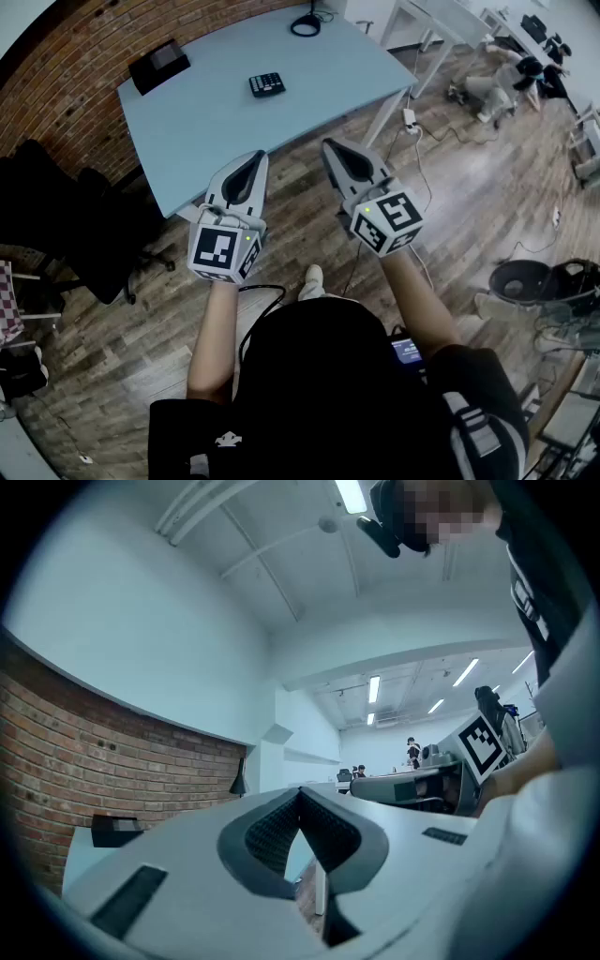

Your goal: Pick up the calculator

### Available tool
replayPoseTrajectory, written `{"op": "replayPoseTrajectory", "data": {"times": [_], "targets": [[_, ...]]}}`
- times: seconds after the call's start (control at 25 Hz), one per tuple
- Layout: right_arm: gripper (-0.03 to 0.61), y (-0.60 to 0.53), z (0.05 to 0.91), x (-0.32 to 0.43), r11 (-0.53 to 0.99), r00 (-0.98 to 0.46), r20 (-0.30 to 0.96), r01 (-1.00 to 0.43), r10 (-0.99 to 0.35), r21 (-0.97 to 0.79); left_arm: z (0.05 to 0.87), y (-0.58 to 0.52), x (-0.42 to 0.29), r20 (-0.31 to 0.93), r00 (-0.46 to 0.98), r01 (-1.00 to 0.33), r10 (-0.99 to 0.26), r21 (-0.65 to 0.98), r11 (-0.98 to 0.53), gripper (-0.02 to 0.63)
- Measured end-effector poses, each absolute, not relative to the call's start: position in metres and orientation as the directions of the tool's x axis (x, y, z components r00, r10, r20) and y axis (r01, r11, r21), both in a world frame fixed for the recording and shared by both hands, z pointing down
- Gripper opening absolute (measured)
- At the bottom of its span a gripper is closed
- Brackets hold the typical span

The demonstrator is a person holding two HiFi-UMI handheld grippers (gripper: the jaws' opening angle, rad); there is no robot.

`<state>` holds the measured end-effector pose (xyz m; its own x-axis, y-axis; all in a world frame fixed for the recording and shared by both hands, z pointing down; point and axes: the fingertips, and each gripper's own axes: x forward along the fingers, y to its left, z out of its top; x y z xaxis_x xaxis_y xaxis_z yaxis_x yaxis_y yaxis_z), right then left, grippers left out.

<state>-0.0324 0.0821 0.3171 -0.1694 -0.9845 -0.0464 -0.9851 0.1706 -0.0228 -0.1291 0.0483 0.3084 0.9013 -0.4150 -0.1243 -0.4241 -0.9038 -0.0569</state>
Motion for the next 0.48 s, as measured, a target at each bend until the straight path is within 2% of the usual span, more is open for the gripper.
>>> {"op": "replayPoseTrajectory", "data": {"times": [0.48], "targets": [[0.003, 0.070, 0.321, -0.032, 0.208, -0.205, -0.069, -0.977, -0.976, -0.041, 0.317, 0.038, -0.125, -0.117, 0.894, -0.440, -0.433, -0.046, -0.897, 0.005]]}}
